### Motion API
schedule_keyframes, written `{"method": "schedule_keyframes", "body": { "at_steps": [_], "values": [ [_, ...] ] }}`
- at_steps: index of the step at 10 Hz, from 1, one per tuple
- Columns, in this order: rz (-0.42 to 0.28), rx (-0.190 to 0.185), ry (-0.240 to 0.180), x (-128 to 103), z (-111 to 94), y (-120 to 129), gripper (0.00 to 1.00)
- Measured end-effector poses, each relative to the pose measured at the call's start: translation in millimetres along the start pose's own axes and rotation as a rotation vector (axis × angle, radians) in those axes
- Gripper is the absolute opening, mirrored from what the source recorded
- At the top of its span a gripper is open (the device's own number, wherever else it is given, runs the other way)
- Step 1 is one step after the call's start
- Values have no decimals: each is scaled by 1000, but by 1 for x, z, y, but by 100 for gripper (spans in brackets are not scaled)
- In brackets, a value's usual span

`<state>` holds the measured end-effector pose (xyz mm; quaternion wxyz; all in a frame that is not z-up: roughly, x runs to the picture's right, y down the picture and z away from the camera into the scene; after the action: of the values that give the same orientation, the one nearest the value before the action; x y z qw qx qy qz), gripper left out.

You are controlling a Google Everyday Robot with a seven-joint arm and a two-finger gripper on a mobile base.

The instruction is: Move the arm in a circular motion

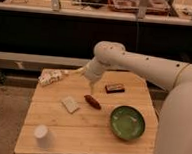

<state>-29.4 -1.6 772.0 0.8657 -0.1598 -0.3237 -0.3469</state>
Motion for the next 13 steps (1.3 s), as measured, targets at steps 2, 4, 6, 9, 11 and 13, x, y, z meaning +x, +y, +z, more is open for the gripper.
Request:
{"method": "schedule_keyframes", "body": {
  "at_steps": [2,4,6,9,11,13],
  "values": [
    [127,-7,38,81,-4,25,80],
    [271,-37,106,153,-27,71,80],
    [362,-69,184,191,-55,107,80],
    [441,-123,307,205,-107,155,80],
    [420,-149,354,183,-128,165,80],
    [332,-204,341,114,-126,176,80]
  ]
}}
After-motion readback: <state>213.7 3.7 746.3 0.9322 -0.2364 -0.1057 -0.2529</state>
